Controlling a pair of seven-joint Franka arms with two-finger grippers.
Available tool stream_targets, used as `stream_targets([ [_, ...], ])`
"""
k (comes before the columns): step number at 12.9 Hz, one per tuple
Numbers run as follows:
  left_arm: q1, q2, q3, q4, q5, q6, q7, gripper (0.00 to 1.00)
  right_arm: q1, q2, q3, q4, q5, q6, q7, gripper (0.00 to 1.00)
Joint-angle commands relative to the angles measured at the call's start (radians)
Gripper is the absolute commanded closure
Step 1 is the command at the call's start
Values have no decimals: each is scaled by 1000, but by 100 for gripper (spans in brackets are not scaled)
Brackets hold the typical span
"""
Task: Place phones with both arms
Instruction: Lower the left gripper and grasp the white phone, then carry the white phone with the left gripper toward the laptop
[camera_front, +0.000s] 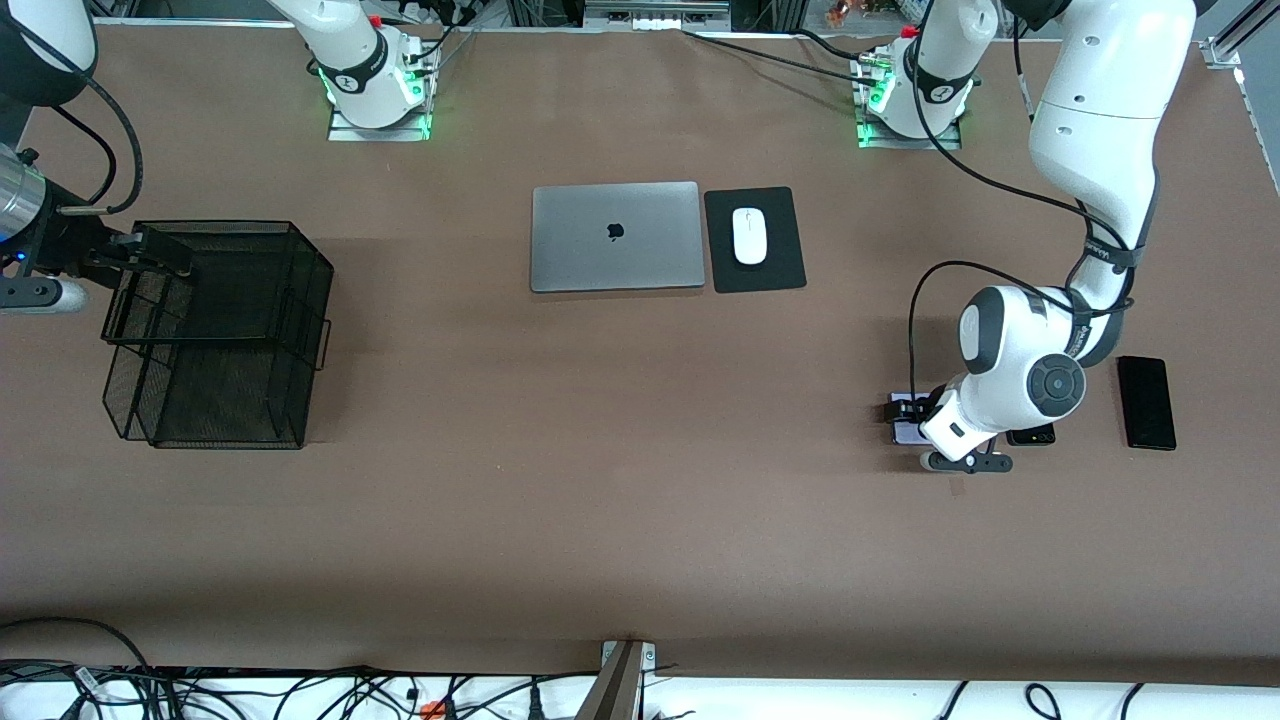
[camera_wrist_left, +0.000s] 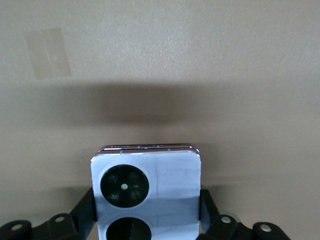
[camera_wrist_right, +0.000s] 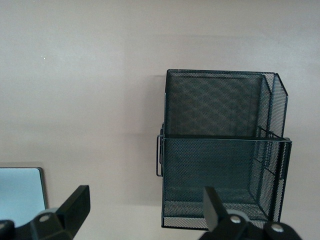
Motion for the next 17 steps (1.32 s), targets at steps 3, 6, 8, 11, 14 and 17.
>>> stream_targets([
  [3,-9,-132,-1,17,-25,-45,-15,66,-9,4,1,11,-1,-12,-11,0],
  [6,-16,-156,-44,143,-26,-207,-112,66,-9,6,1,11,0,-12,-13,0],
  [8,-52,-155,-52,233,-26,-306,-192,67,-9,4,3,11,0,-12,-13,0],
  [11,-115,-153,-52,324,-26,-349,-301,66,-9,6,1,11,0,-12,-13,0],
  [14,-147,-146,-52,369,-28,-352,-361,66,-9,6,3,11,0,-12,-13,0],
  [17,-181,-129,-52,372,-28,-352,-393,66,-9,6,1,11,0,-12,-11,0],
])
